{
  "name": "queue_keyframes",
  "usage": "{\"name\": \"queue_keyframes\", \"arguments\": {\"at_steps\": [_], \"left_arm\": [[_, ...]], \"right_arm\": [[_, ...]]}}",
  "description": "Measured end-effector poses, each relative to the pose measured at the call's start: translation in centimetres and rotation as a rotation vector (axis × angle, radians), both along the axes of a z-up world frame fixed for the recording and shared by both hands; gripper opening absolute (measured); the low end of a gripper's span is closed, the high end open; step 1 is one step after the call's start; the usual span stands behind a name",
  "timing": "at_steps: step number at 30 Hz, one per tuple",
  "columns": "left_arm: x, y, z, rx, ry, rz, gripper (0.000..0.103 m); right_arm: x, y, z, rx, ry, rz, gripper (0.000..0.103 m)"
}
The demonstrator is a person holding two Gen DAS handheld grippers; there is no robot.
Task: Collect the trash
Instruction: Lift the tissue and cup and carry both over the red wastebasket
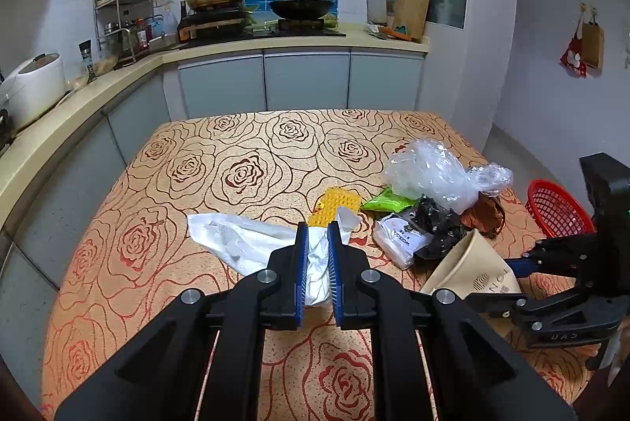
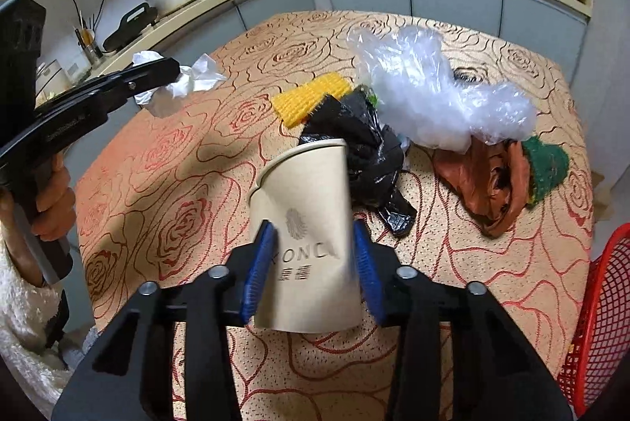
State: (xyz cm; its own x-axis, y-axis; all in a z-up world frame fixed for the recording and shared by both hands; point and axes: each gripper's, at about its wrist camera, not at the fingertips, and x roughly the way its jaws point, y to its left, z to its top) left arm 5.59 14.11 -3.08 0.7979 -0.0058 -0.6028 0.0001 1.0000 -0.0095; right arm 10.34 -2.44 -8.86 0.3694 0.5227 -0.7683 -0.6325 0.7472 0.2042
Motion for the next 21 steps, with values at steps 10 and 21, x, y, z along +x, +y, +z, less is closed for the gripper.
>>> {"name": "queue_keyframes", "arguments": {"at_steps": [10,21], "left_arm": [[-0.4,-0.6,0.5,0.020,-0.020,0.001,0.010],[-0.6,-4.3,2.9,0.016,-0.077,-0.082,0.010]], "right_arm": [[-2.9,-1.6,2.4,0.006,-0.127,-0.118,0.029],[-5.1,-5.1,7.6,0.048,-0.331,-0.305,0.029]]}}
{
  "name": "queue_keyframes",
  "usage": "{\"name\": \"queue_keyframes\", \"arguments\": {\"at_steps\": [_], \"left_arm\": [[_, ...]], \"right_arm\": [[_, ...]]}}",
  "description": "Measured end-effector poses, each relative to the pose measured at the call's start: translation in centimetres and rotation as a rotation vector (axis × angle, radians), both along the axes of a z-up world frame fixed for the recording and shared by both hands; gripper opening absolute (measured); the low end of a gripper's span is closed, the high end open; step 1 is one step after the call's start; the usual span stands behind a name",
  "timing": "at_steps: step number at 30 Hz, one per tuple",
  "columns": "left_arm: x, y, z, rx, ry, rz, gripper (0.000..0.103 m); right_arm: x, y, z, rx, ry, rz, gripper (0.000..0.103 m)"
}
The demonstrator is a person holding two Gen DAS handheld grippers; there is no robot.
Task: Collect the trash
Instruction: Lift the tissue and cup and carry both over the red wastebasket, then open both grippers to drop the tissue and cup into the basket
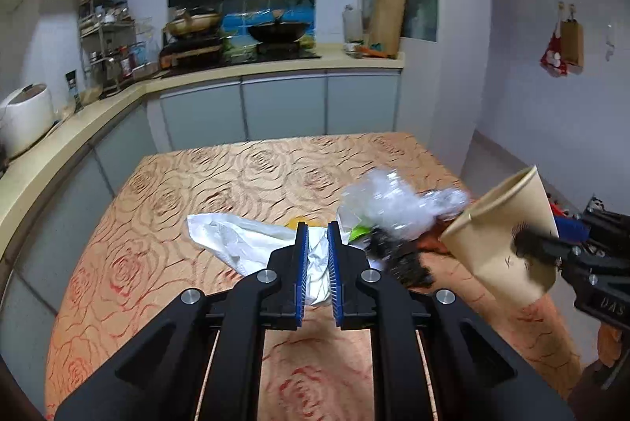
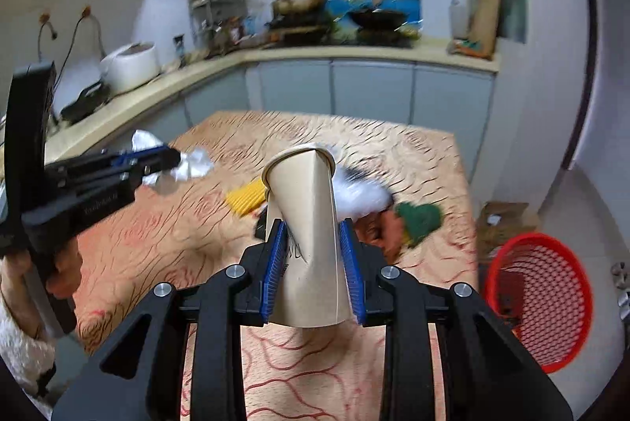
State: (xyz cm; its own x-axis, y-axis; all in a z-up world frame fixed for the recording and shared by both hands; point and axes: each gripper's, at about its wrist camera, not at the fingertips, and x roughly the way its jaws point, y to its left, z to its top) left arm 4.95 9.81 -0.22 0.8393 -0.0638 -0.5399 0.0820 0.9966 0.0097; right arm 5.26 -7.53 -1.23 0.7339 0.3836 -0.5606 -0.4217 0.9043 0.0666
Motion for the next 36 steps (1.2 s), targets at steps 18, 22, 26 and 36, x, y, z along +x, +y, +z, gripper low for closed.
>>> {"name": "queue_keyframes", "arguments": {"at_steps": [18,22,26,36], "left_arm": [[4.0,-14.7,1.6,-0.067,-0.015,-0.356,0.010],[5.5,-19.0,1.1,-0.091,0.012,-0.432,0.010],[6.7,-22.7,0.3,-0.089,0.034,-0.495,0.010],[10.4,-28.9,-3.4,-0.088,0.138,-0.559,0.010]], "right_arm": [[-0.4,-15.0,1.4,0.003,-0.050,-0.375,0.029],[-0.5,-17.6,0.8,-0.002,-0.040,-0.438,0.029],[0.0,-19.5,-0.2,-0.019,-0.022,-0.488,0.029],[2.6,-22.1,-4.1,-0.062,0.073,-0.588,0.029]]}}
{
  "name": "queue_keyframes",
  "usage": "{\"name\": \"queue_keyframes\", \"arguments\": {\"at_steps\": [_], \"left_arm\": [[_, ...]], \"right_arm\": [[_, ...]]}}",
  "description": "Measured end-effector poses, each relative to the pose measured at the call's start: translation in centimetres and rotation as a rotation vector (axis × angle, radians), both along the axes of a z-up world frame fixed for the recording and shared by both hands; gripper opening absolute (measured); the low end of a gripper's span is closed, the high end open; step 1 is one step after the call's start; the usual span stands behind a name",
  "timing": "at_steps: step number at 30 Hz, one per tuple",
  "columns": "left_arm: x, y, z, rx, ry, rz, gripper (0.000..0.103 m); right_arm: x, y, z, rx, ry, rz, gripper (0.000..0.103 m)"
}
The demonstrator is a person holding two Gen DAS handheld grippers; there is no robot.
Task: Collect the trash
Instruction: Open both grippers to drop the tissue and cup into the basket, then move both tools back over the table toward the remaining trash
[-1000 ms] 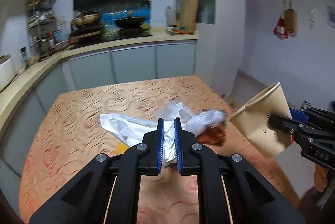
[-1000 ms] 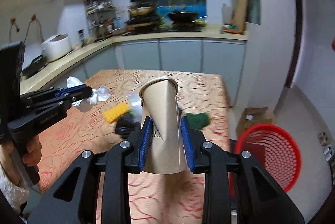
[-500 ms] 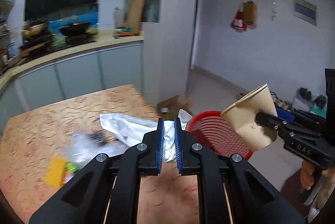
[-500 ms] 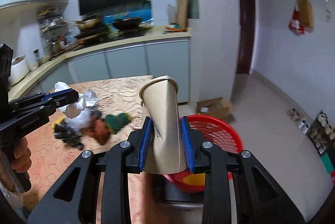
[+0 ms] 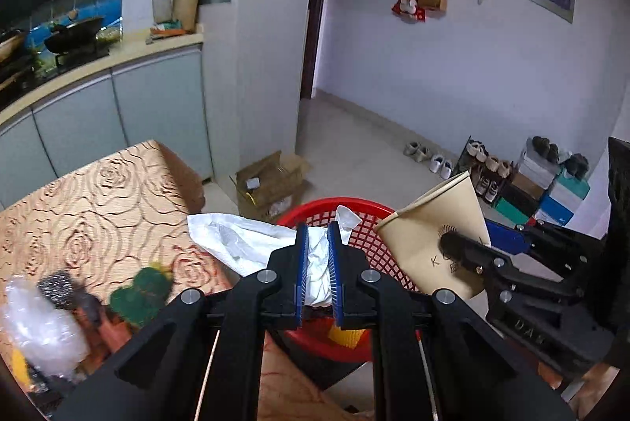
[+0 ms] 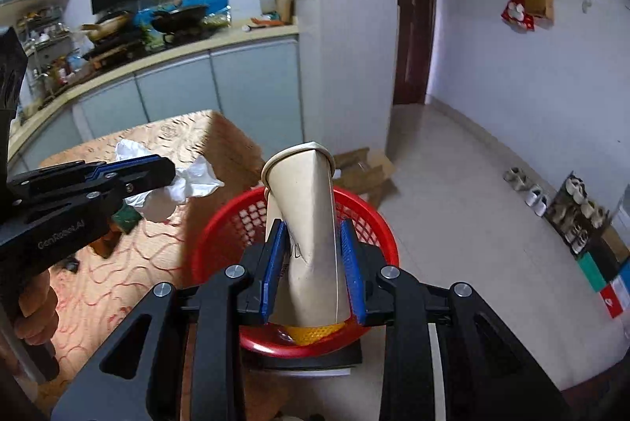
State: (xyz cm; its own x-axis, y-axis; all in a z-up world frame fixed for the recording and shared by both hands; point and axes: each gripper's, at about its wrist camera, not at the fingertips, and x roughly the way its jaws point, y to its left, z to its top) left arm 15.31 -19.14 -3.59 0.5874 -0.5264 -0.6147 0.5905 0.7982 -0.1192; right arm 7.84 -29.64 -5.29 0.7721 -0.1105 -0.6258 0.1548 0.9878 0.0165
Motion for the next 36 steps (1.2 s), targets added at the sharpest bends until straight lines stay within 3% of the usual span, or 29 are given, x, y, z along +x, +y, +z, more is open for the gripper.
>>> {"name": "queue_keyframes", "arguments": {"at_steps": [8,10,12,21,31,36], "left_arm": [[1.9,-2.1,-3.2,0.017,0.084,-0.032,0.012],[2.0,-2.2,-3.3,0.014,0.088,-0.042,0.019],[1.9,-2.2,-3.2,0.007,0.086,-0.045,0.036],[1.2,-0.2,-1.1,-0.024,0.046,-0.016,0.062],[-1.3,4.0,2.0,-0.026,-0.057,0.065,0.067],[-2.3,6.2,2.9,-0.045,-0.064,0.099,0.067]], "right_arm": [[1.7,-1.1,-2.5,0.032,0.062,-0.027,0.030],[1.9,-1.3,-2.7,0.044,0.070,-0.027,0.030],[2.2,-1.3,-3.0,0.052,0.080,-0.022,0.030],[1.3,-1.1,-2.0,0.059,0.057,-0.023,0.041],[-0.7,0.9,1.5,0.019,-0.042,-0.027,0.046],[-1.4,2.1,2.6,0.016,-0.066,-0.019,0.046]]}}
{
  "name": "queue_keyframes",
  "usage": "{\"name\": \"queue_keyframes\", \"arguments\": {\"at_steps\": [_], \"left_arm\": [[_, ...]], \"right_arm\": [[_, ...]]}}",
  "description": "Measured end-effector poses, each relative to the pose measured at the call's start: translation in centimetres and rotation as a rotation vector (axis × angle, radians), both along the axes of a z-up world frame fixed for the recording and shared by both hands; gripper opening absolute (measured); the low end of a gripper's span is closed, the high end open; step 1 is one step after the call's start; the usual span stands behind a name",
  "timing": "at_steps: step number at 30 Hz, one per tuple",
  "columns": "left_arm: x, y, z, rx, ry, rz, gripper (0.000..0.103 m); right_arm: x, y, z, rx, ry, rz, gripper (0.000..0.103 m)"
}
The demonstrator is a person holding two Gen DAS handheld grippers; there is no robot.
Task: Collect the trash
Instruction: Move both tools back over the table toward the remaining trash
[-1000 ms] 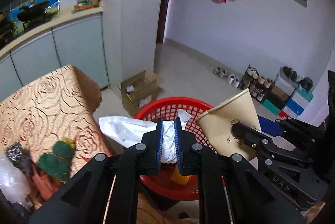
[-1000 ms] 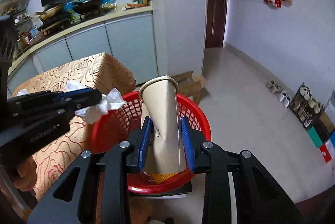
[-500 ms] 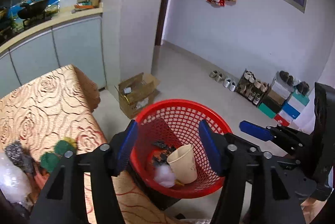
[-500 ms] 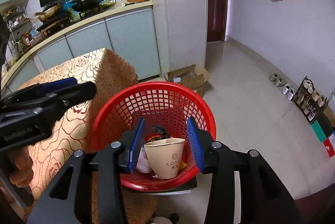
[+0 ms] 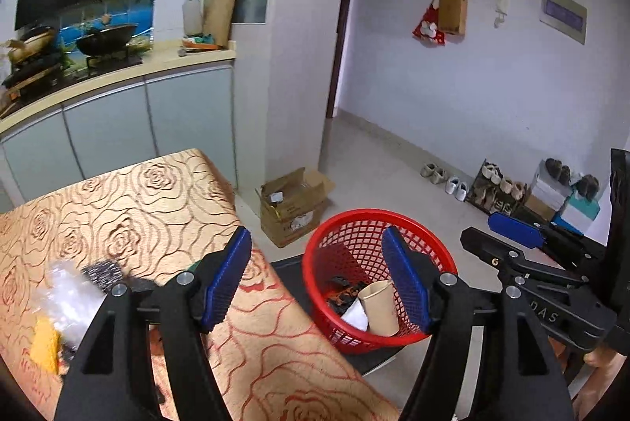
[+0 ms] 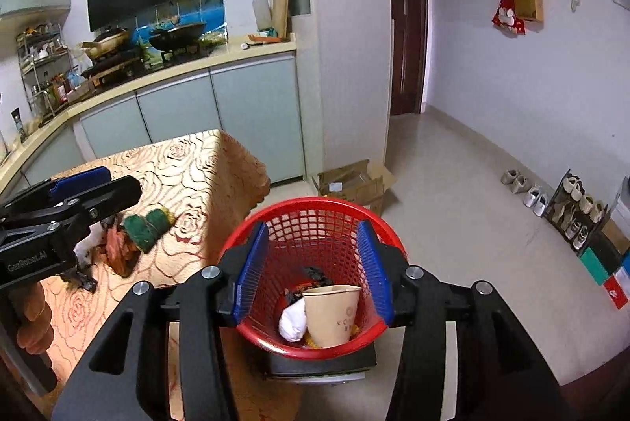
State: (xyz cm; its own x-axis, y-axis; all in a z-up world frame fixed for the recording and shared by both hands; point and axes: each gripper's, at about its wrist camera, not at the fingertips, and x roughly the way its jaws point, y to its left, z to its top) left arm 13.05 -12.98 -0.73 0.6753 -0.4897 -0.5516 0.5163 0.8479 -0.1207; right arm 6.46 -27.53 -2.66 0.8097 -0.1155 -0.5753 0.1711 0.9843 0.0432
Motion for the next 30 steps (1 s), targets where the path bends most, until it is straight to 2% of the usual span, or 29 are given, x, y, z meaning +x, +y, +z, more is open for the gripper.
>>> {"name": "queue_keyframes", "arguments": {"at_steps": [12,22,30], "left_arm": [[-2.8,7.3,1.0,0.004,-0.027,0.154,0.067],[-4.9,15.0,1.1,0.008,-0.027,0.299,0.067],[-6.7,21.0,1.0,0.034,-0.049,0.416,0.067]], "right_arm": [[-1.2,4.9,2.4,0.011,-0.063,0.083,0.054],[-1.2,9.7,2.4,0.020,-0.063,0.179,0.055],[-1.0,13.0,2.2,0.018,-0.052,0.243,0.062]]}}
